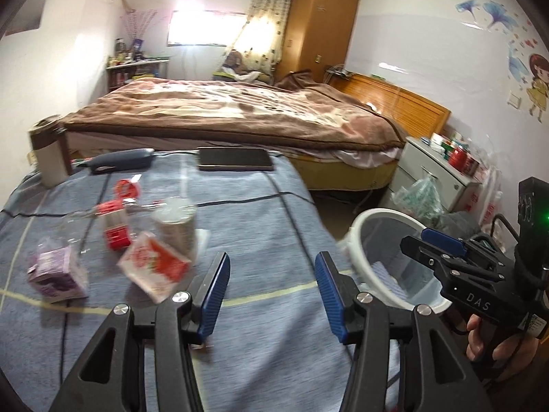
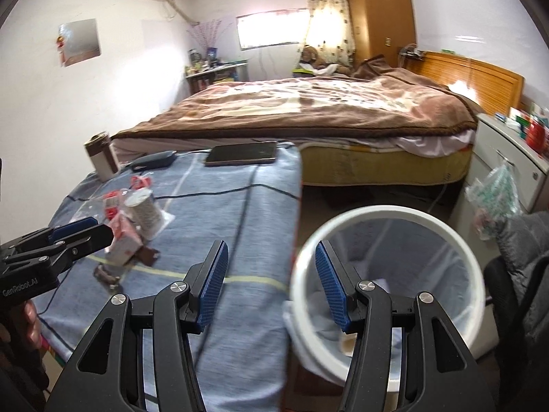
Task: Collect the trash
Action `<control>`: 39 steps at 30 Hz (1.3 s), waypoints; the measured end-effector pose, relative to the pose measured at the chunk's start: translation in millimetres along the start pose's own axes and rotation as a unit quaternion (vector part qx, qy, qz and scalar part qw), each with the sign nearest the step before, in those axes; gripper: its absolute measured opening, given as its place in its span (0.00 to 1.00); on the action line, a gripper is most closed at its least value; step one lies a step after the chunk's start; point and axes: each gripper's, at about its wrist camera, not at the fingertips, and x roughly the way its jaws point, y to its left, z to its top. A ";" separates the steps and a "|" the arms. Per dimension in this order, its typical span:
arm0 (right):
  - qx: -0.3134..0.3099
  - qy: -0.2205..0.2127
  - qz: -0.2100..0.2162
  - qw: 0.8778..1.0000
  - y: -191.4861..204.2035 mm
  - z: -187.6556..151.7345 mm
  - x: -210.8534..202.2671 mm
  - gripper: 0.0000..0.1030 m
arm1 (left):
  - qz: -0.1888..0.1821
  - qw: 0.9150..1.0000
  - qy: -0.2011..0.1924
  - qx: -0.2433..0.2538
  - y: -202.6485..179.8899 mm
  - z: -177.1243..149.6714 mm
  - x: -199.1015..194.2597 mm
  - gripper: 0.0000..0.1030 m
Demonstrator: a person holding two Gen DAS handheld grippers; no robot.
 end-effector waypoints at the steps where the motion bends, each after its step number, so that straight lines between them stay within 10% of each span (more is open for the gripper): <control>1: -0.002 0.001 0.006 1.000 5.2 0.7 2.3 0.53 | 0.007 1.000 -0.001 -0.004 7.7 -0.6 -2.7 0.53; 17: -0.039 0.032 0.076 0.996 81.5 -3.1 36.0 0.56 | 0.098 0.992 -0.013 -0.080 131.7 -22.5 -37.2 0.60; 39: -0.144 0.077 0.132 0.978 177.7 -10.3 90.3 0.57 | 0.105 0.990 0.019 -0.094 207.6 -33.6 -31.5 0.64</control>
